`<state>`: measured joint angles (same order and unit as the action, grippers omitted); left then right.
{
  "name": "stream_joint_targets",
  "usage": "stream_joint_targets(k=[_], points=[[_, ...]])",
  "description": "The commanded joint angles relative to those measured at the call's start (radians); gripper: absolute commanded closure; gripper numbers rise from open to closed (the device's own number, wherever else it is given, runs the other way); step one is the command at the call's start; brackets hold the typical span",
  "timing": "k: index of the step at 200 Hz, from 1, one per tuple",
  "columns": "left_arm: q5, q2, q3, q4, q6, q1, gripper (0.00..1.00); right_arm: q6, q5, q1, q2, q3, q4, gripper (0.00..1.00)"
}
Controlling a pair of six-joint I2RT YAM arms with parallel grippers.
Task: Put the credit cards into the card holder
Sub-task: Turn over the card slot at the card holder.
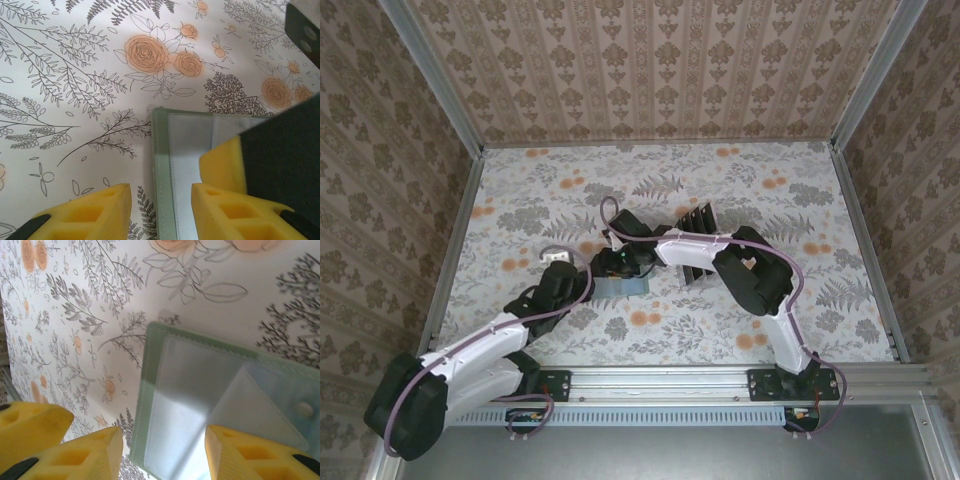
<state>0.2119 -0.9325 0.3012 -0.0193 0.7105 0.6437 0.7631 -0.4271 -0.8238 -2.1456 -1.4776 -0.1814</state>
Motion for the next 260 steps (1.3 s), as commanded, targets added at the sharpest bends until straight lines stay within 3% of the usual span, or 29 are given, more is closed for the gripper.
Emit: stream_joint_targets(k=[1, 91, 126, 157, 201, 247, 260], points=[[-0.013, 0.040, -0.015, -0.043, 0.004, 0.001, 0.59, 0.000, -0.025, -0.021, -0.043, -0.091, -0.021, 0.51], [0.006, 0.143, -0.036, -0.116, 0.036, 0.001, 0.58, -0.097, -0.032, -0.019, -0.045, -0.411, -0.219, 0.51], [0.006, 0.134, -0.025, -0.110, 0.028, 0.002, 0.58, -0.147, 0.047, 0.023, 0.098, -0.283, -0.257, 0.51], [0.012, 0.086, 0.016, -0.131, 0.006, -0.003, 0.56, -0.235, 0.236, 0.093, 0.284, -0.072, -0.338, 0.51], [-0.004, -0.021, 0.091, -0.121, -0.015, -0.028, 0.38, -0.339, 0.523, 0.134, 0.438, 0.106, -0.524, 0.53], [-0.019, -0.115, 0.160, -0.105, -0.044, -0.050, 0.15, -0.334, 0.626, 0.119, 0.453, 0.169, -0.594, 0.60], [-0.017, -0.130, 0.176, -0.108, -0.049, -0.052, 0.02, -0.335, 0.642, 0.113, 0.437, 0.169, -0.609, 0.62]])
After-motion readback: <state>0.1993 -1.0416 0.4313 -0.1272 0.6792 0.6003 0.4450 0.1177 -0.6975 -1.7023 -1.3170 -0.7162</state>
